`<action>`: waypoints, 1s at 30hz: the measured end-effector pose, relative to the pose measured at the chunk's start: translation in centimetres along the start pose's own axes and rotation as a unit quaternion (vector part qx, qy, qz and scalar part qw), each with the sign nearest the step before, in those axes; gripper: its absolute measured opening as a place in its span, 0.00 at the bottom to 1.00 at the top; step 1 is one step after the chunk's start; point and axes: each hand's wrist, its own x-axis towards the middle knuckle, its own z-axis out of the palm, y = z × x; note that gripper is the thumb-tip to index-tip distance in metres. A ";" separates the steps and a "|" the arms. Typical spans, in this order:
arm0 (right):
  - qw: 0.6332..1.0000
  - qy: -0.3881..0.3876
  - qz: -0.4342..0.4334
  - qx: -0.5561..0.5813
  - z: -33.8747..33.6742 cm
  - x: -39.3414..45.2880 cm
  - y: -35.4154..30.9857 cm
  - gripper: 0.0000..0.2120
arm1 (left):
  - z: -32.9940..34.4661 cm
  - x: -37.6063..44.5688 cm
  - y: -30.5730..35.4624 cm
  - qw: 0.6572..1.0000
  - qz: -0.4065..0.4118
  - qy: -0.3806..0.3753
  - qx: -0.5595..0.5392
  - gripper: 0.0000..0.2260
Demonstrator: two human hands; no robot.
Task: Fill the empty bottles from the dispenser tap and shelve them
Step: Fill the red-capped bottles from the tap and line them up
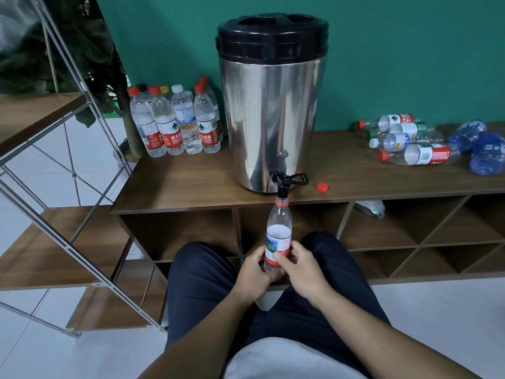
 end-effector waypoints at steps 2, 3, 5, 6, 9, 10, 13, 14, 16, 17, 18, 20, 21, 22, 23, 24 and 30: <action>1.000 0.000 0.000 0.001 0.0 0.0 0.1 0.14 | 0.0 0.0 0.0 1.000 0.000 -0.001 0.000 0.26; 1.000 0.000 0.001 0.003 0.0 0.0 0.1 0.14 | 0.0 0.0 -0.1 1.000 0.000 -0.001 -0.001 0.26; 1.000 -0.001 0.001 0.005 0.0 -0.1 0.0 0.14 | 0.0 0.0 0.0 1.000 0.002 0.000 0.000 0.26; 1.000 -0.003 0.001 0.003 0.0 -0.1 -0.1 0.14 | 0.0 0.0 0.0 1.000 0.003 0.000 0.001 0.26; 1.000 -0.006 0.004 -0.004 -0.1 -0.1 -0.1 0.15 | 0.0 0.0 0.0 1.000 0.003 -0.001 0.004 0.26; 1.000 -0.005 0.005 -0.006 0.0 0.0 0.0 0.16 | -0.1 0.0 0.0 1.000 0.002 -0.001 0.004 0.26; 1.000 -0.003 0.006 -0.006 -0.1 0.0 0.1 0.16 | -0.1 0.0 0.0 1.000 0.001 0.000 0.000 0.25; 1.000 -0.003 0.006 -0.006 -0.1 0.0 0.1 0.16 | -0.1 0.0 0.0 1.000 0.001 0.001 0.001 0.25; 1.000 -0.003 0.009 -0.005 -0.1 0.0 0.0 0.17 | -0.1 -0.1 0.0 1.000 0.003 0.001 0.000 0.25; 1.000 -0.003 0.009 -0.005 0.0 0.0 0.0 0.17 | -0.1 -0.1 0.0 1.000 0.004 0.001 0.000 0.25; 1.000 -0.003 0.009 -0.006 0.0 0.0 0.1 0.17 | -0.1 -0.1 0.0 1.000 0.005 0.001 0.000 0.25; 1.000 -0.002 0.008 -0.004 0.0 0.0 0.1 0.16 | -0.1 -0.1 0.0 1.000 0.007 0.003 -0.001 0.24; 1.000 -0.002 0.007 -0.003 0.0 0.0 0.1 0.16 | -0.1 -0.1 0.0 1.000 0.007 0.003 -0.001 0.24; 1.000 -0.001 0.007 -0.002 0.0 0.0 0.1 0.16 | -0.1 -0.1 0.0 1.000 0.008 0.003 -0.002 0.25; 1.000 -0.001 0.007 -0.001 0.0 0.0 0.1 0.16 | -0.1 -0.1 0.0 1.000 0.008 0.002 -0.004 0.25; 1.000 0.000 0.005 0.001 0.0 0.0 0.1 0.16 | -0.1 -0.1 0.0 1.000 0.008 0.003 -0.005 0.25; 1.000 0.006 -0.002 0.008 0.1 0.0 -0.1 0.12 | 0.0 0.0 -0.1 1.000 0.008 0.006 -0.013 0.25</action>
